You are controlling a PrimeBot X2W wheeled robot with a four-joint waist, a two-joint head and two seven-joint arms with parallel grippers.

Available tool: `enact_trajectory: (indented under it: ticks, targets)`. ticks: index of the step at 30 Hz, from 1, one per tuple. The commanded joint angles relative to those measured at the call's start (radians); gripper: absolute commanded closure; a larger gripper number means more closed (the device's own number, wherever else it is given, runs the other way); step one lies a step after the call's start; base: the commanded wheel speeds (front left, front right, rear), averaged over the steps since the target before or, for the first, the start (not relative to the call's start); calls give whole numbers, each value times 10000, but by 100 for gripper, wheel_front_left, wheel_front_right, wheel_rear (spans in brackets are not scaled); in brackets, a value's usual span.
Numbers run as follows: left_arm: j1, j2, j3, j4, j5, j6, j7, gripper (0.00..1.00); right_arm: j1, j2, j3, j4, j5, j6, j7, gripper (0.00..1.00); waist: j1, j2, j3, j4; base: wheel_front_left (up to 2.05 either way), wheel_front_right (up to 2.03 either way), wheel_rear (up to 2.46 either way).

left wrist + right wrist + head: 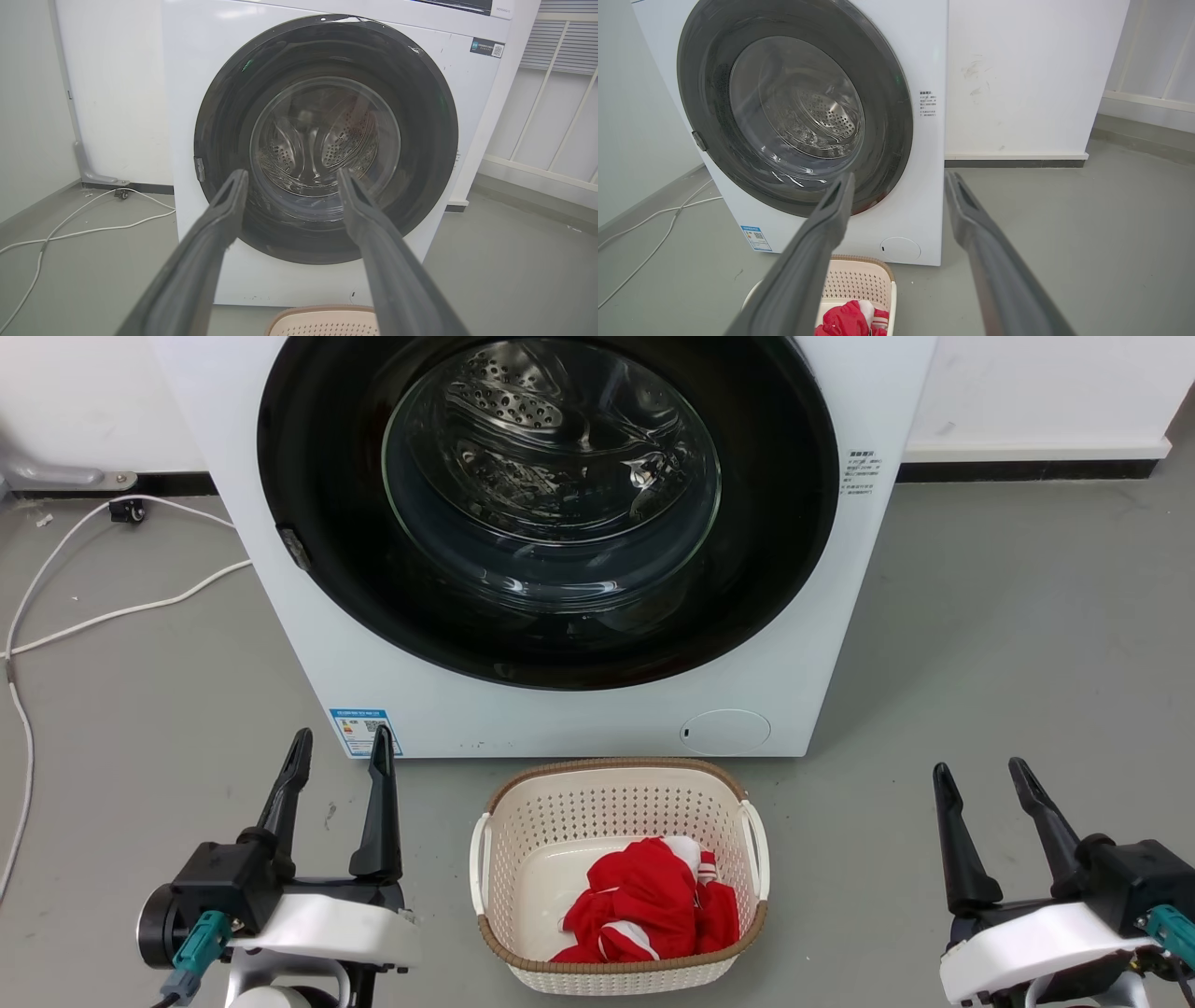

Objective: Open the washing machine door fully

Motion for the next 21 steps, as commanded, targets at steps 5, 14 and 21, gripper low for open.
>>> enact_trajectory:
  ticks: [5, 14, 21]
  targets:
    - [88, 24, -40, -112, 448, 66, -146, 0, 25, 23, 21, -131, -367, -2, -131, 0, 0, 0, 4, -5, 0, 0, 0]
    - [234, -102, 40, -112, 920, 13, -322, 0, 113, 30, 28, -84, -499, -3, -289, 0, 0, 0, -18, -7, 0, 0, 0]
    - [279, -218, 156, -108, 1311, -87, -458, 0, 130, 33, 23, -29, -708, -3, -418, 0, 0, 0, -9, 2, 0, 0, 0]
